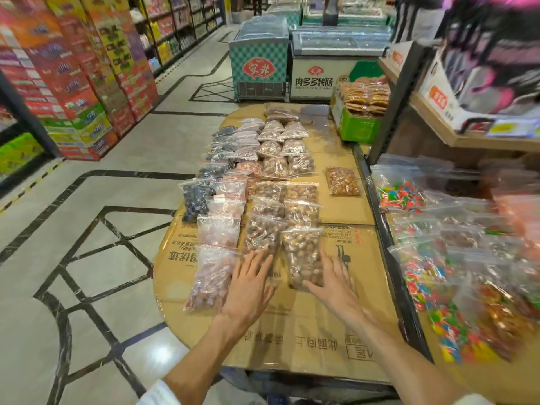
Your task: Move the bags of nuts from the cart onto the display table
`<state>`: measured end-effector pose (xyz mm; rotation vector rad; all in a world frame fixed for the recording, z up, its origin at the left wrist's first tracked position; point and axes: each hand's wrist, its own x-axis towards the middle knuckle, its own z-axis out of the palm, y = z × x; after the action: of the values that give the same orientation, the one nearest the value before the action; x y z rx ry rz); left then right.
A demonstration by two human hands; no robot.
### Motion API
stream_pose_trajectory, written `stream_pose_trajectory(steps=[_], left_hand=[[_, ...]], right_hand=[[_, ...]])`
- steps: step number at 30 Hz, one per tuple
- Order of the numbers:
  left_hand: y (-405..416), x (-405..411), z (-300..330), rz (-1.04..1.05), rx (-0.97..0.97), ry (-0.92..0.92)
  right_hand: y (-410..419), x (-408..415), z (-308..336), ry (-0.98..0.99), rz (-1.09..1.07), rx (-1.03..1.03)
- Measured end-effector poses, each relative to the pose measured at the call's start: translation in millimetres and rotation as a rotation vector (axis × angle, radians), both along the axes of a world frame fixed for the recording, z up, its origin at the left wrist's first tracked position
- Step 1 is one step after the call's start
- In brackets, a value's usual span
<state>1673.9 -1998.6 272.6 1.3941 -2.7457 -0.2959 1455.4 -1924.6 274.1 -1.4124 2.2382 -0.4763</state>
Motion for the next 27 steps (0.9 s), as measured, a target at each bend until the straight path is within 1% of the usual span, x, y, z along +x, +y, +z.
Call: stream_pose_trajectory(steps=[5, 9, 11, 19, 21, 25, 27], left_hand=[[48.4, 1.9, 2.9, -0.136, 0.014, 0.0], [95.1, -11.5, 3.7, -0.27, 0.023, -0.068], [118.6, -22.6, 2.0, -0.316, 0.046, -0.074], [227.5, -99.5, 1.4, -0.588, 0.029, -0.082], [259.6, -129.0, 3.1, -0.666, 0.031, -0.087], [334.6, -202.6, -0.2, -0.774, 0.033, -0.165], [375.2, -241.5, -7.9, -0.822, 0.039, -0.151]], right_hand=[[73.3, 14.5, 13.8, 0.077, 0.012, 0.043], [136.5, 16.4, 17.5, 0.25, -0.045, 0.139], [169.9, 12.3, 18.4, 0.281, -0.071, 0.176], [320.3, -33.4, 16.5, 0.282, -0.312, 0.29], [362.6, -50.9, 13.4, 0.262, -0.382, 0.299], [456.2, -96.2, 7.3, 0.196, -0.515, 0.298], [506.1, -122.4, 2.7, 0.155, -0.564, 0.286]])
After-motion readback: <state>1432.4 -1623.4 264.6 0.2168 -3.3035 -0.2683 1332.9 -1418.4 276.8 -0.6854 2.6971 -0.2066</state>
